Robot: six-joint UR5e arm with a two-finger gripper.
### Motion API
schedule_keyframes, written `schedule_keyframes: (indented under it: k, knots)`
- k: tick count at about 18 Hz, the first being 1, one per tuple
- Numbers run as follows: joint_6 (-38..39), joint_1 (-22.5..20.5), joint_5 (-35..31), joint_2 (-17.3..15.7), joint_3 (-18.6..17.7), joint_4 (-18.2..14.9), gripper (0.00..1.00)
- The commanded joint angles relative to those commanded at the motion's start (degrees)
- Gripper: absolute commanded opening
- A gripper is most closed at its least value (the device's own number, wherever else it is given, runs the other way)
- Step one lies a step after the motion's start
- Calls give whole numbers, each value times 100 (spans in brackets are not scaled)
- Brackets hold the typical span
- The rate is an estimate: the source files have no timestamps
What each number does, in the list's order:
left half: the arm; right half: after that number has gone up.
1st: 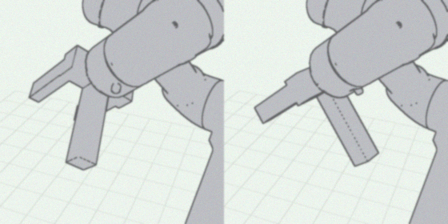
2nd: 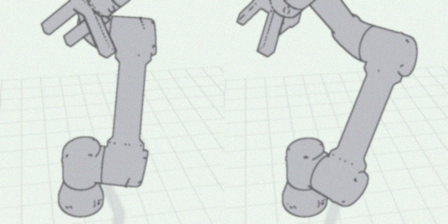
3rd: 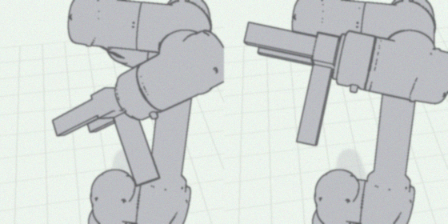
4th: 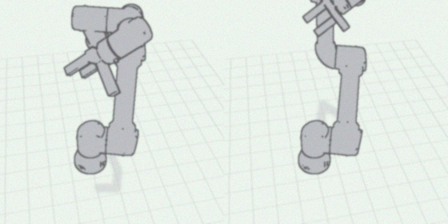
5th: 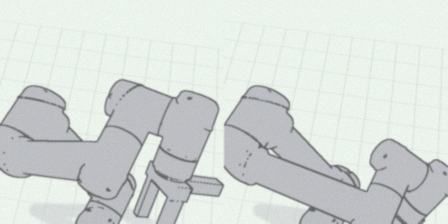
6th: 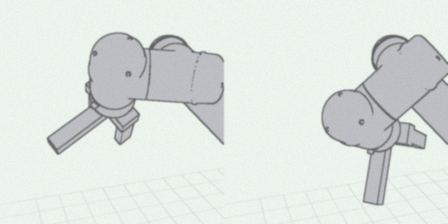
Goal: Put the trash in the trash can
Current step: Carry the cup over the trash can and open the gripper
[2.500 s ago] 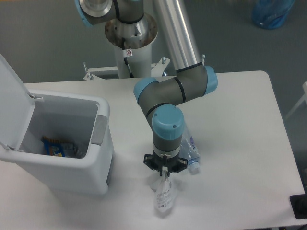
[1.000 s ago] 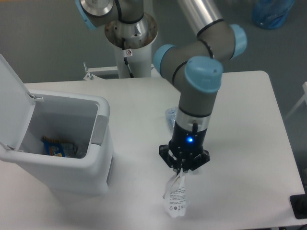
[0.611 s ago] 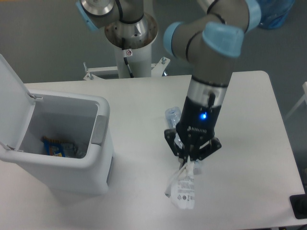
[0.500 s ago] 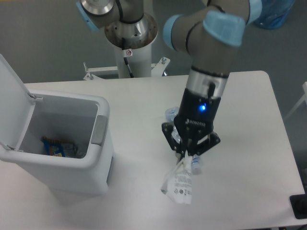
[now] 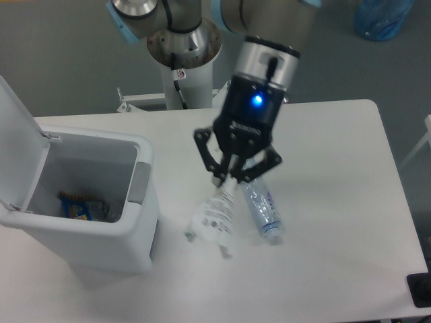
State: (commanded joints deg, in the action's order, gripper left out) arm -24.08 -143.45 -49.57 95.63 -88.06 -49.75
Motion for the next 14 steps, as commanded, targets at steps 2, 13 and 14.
schedule_keyframes:
  k: [2,13,14]
  knots:
    - [-9,263,-26,-211,-272,9,0]
    - [-79,1363,-290,-642,-1170,35,53]
    - [-79,1372,-290,-651,-1196,35,68]
